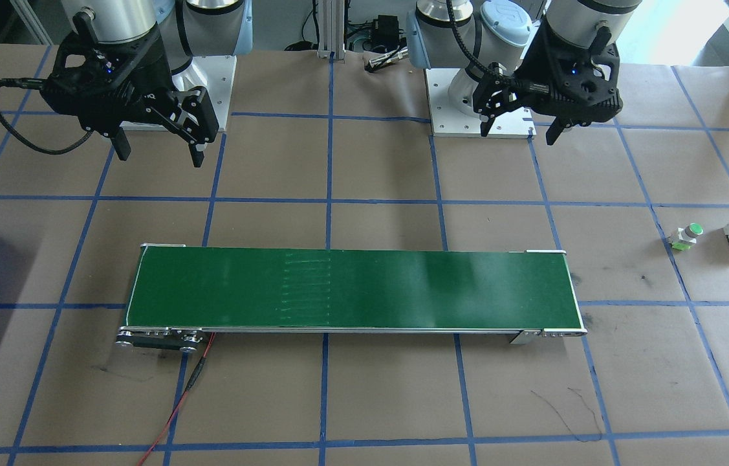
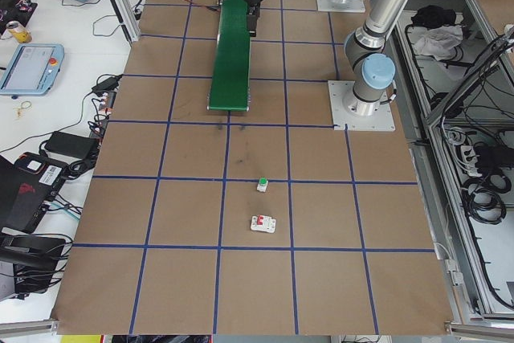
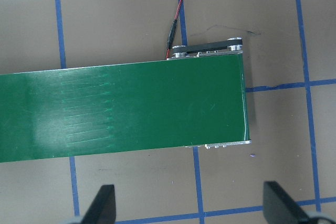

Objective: Move button from left to right

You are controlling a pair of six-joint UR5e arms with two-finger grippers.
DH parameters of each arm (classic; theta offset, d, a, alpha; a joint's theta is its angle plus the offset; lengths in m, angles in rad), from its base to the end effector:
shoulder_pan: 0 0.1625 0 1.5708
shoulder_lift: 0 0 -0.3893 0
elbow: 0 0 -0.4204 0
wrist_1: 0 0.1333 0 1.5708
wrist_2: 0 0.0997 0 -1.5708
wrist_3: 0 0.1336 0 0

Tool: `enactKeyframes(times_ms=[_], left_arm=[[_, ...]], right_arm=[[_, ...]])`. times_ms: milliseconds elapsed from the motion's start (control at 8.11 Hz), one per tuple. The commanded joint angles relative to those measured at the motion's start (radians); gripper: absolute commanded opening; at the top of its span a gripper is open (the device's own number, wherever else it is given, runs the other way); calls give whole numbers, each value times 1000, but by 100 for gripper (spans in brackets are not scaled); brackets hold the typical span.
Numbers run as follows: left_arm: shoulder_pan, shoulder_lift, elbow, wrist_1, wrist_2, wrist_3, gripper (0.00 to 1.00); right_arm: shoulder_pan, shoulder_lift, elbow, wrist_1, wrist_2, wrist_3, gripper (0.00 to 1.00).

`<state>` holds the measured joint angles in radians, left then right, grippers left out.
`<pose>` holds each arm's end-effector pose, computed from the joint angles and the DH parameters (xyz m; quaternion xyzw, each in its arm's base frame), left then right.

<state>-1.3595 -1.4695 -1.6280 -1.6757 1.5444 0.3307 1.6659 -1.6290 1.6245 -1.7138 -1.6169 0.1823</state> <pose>-0.0348 -0.4902 0.4290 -0.0592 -0.9977 -0.0258 0.0208 0.1756 -0.5016 0.4357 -0.0452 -0.9960 0.0761 0.0126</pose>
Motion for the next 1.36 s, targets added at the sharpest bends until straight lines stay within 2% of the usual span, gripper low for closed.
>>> enactKeyframes(times_ms=[0,123,247,370,493,740,863,1110,1233], left_arm=[[263,-23,-90,67,-1,286,100],[331,-49,-117,156,8,383,100],[391,-84,-128,218,87,460,100],[452,-127,-127,249,129,541,100],[505,-164,-127,292,131,615,100],[624,-250,-128,454,132,810,100],[666,-308,-124,487,132,908,100],[691,-411,-127,537,134,967,100],[691,-437,-127,541,160,969,100]], right_arm=[[0,0,0,2,-1,0,100],[0,-2,0,3,-1,-3,100],[0,-2,0,3,-1,-1,100],[0,-3,0,3,-1,-1,100],[0,-2,0,3,-1,-3,100],[0,-2,0,3,-1,-1,100],[0,-2,0,3,-1,-1,100],[0,-3,0,3,-1,-1,100],[0,-3,0,3,-1,-1,100]])
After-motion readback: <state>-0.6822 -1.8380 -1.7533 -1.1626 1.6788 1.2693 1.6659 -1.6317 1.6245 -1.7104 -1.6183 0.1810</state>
